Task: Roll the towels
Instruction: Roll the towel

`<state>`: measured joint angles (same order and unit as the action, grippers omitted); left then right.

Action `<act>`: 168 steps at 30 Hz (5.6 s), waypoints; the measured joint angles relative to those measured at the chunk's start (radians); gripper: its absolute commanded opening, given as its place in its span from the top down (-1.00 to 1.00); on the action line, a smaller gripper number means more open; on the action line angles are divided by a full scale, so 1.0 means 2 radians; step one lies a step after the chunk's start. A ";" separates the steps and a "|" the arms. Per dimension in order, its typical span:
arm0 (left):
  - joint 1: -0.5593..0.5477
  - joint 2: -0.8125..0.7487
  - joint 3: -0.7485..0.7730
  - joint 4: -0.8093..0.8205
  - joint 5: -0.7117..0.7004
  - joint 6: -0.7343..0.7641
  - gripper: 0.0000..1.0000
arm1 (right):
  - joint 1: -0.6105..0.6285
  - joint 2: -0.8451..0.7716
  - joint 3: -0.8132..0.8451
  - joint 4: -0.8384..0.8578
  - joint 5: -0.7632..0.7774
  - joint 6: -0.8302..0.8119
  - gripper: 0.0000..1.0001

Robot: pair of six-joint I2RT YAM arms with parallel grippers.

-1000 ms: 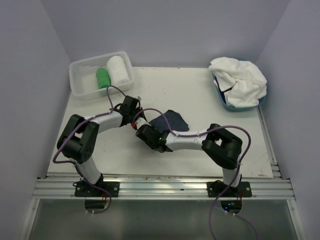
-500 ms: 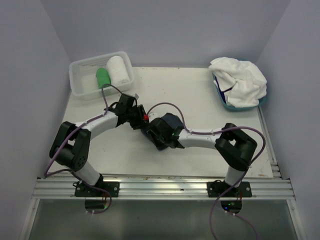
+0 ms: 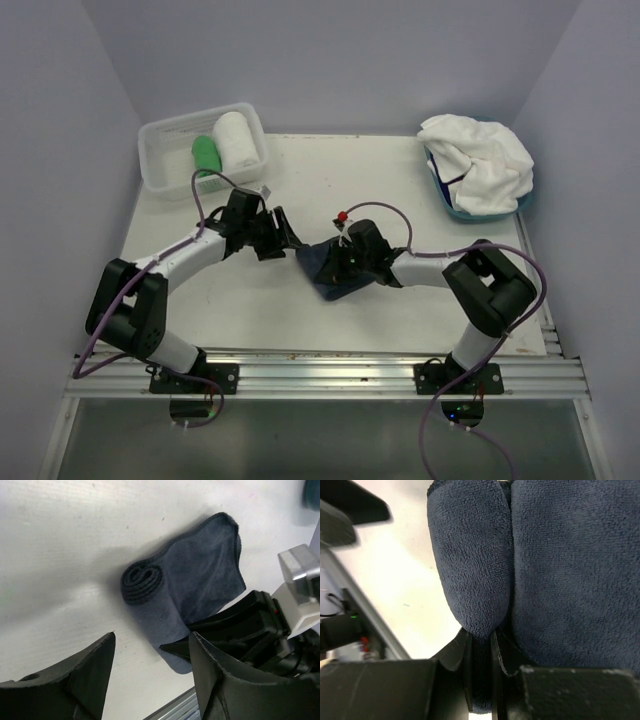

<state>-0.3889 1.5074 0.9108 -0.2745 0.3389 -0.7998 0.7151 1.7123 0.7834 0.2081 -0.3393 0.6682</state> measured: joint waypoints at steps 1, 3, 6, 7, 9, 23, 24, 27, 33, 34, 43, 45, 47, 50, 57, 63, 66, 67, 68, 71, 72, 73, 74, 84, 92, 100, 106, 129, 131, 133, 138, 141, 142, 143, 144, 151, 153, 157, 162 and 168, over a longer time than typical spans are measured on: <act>0.000 0.000 -0.008 0.003 0.004 0.000 -0.37 | -0.006 0.000 -0.007 0.013 -0.012 0.010 1.00; 0.000 0.001 -0.027 0.010 0.013 -0.002 -0.40 | -0.016 0.002 -0.023 0.041 -0.037 0.031 1.00; 0.000 0.013 -0.044 0.025 0.027 -0.008 -0.42 | -0.023 0.012 -0.036 0.075 -0.063 0.053 1.00; -0.002 0.021 -0.046 0.032 0.031 -0.010 -0.43 | -0.023 0.017 -0.038 0.085 -0.070 0.060 1.00; -0.003 0.036 -0.046 0.048 0.037 -0.016 -0.42 | -0.024 0.024 -0.042 0.102 -0.081 0.069 1.00; -0.017 0.091 -0.052 0.124 0.062 -0.047 0.47 | -0.027 0.022 -0.046 0.100 -0.093 0.071 -0.23; -0.018 0.091 -0.052 0.124 0.063 -0.048 0.53 | -0.027 0.014 -0.042 0.085 -0.090 0.062 -0.44; -0.020 0.091 -0.050 0.124 0.064 -0.049 0.82 | -0.026 -0.031 -0.025 0.016 -0.060 0.027 -0.60; -0.020 0.091 -0.049 0.120 0.065 -0.048 1.00 | -0.042 -0.127 -0.005 -0.109 0.028 -0.033 -0.54; -0.020 0.091 -0.049 0.120 0.065 -0.048 1.00 | -0.048 -0.136 -0.004 -0.125 0.045 -0.037 -0.51; -0.020 0.091 -0.049 0.116 0.065 -0.048 1.00 | -0.096 -0.143 -0.002 -0.247 0.188 -0.035 -0.42; -0.020 0.090 -0.049 0.115 0.065 -0.048 1.00 | -0.095 -0.134 -0.002 -0.255 0.200 -0.033 -0.25; -0.020 0.090 -0.050 0.113 0.064 -0.048 1.00 | -0.095 -0.119 -0.003 -0.256 0.200 -0.032 0.10; -0.020 0.086 -0.050 0.108 0.064 -0.047 1.00 | -0.095 -0.097 -0.003 -0.255 0.198 -0.031 0.68; -0.020 0.076 -0.050 0.083 0.064 -0.034 1.00 | -0.094 -0.065 0.017 -0.247 0.197 -0.039 1.00; -0.020 0.074 -0.050 0.065 0.064 -0.025 1.00 | -0.096 -0.026 0.057 -0.233 0.200 -0.064 1.00; -0.020 0.074 -0.048 0.061 0.063 -0.025 1.00 | -0.096 -0.025 0.060 -0.233 0.201 -0.079 0.29; -0.020 0.074 -0.047 0.059 0.062 -0.025 1.00 | -0.096 -0.027 0.060 -0.236 0.204 -0.084 0.12; -0.020 0.074 -0.046 0.056 0.061 -0.025 1.00 | -0.095 -0.031 0.060 -0.239 0.206 -0.090 -0.05; -0.020 0.075 -0.044 0.051 0.059 -0.025 1.00 | -0.081 -0.062 0.060 -0.258 0.229 -0.109 -0.20; -0.020 0.075 -0.044 0.049 0.059 -0.026 1.00 | -0.066 -0.081 0.061 -0.266 0.244 -0.116 -0.20; -0.020 0.075 -0.043 0.048 0.059 -0.026 1.00 | -0.050 -0.096 0.064 -0.271 0.253 -0.123 -0.21; -0.020 0.076 -0.042 0.047 0.059 -0.026 1.00 | -0.028 -0.110 0.068 -0.275 0.265 -0.133 -0.22; -0.020 0.078 -0.038 0.039 0.056 -0.027 1.00 | 0.158 -0.099 0.105 -0.258 0.326 -0.234 -0.20; -0.020 0.078 -0.035 0.034 0.055 -0.027 1.00 | 0.207 -0.017 0.135 -0.237 0.351 -0.282 -0.21; -0.020 0.078 -0.035 0.033 0.054 -0.027 1.00 | 0.213 0.031 0.152 -0.208 0.368 -0.281 -0.04; -0.020 0.078 -0.035 0.032 0.051 -0.027 1.00 | 0.215 0.060 0.155 -0.191 0.401 -0.259 0.62; 0.001 0.030 -0.039 0.032 0.057 -0.041 -0.43 | 0.008 -0.018 -0.036 0.073 0.084 -0.030 1.00; 0.001 0.032 -0.045 0.042 0.065 -0.044 -0.44 | -0.014 -0.013 -0.053 0.111 0.045 0.001 1.00; 0.001 0.038 -0.046 0.050 0.074 -0.049 -0.44 | -0.032 -0.001 -0.068 0.154 0.010 0.030 1.00; -0.003 0.075 -0.046 0.086 0.095 -0.058 -0.43 | -0.051 0.037 -0.088 0.245 -0.048 0.087 1.00; -0.005 0.101 -0.046 0.105 0.104 -0.067 -0.39 | -0.054 0.051 -0.101 0.291 -0.067 0.114 1.00; -0.006 0.108 -0.046 0.112 0.107 -0.070 -0.38 | -0.056 0.057 -0.107 0.308 -0.073 0.124 1.00; -0.006 0.115 -0.044 0.119 0.115 -0.076 -0.34 | -0.058 0.062 -0.111 0.323 -0.078 0.133 1.00; -0.006 0.121 -0.041 0.124 0.120 -0.079 -0.31 | -0.060 0.068 -0.114 0.336 -0.083 0.141 1.00; -0.016 0.154 -0.016 0.144 0.136 -0.096 0.63 | -0.065 0.061 -0.112 0.311 -0.084 0.136 -0.13; -0.019 0.155 -0.012 0.146 0.136 -0.099 0.81 | -0.064 0.019 -0.099 0.232 -0.070 0.103 -0.34; -0.021 0.155 -0.010 0.147 0.136 -0.098 0.95 | -0.061 -0.091 -0.072 0.058 -0.008 0.027 -0.55; -0.021 0.155 -0.011 0.148 0.136 -0.097 1.00 | -0.063 -0.203 -0.045 -0.089 0.096 -0.039 -0.41; -0.021 0.148 -0.017 0.146 0.134 -0.095 1.00 | -0.074 -0.171 -0.031 -0.185 0.170 -0.064 -0.38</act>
<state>-0.4305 1.8034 0.8768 0.0185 0.6071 -0.9905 0.5678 1.3705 0.7204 -0.1616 -0.0002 0.5407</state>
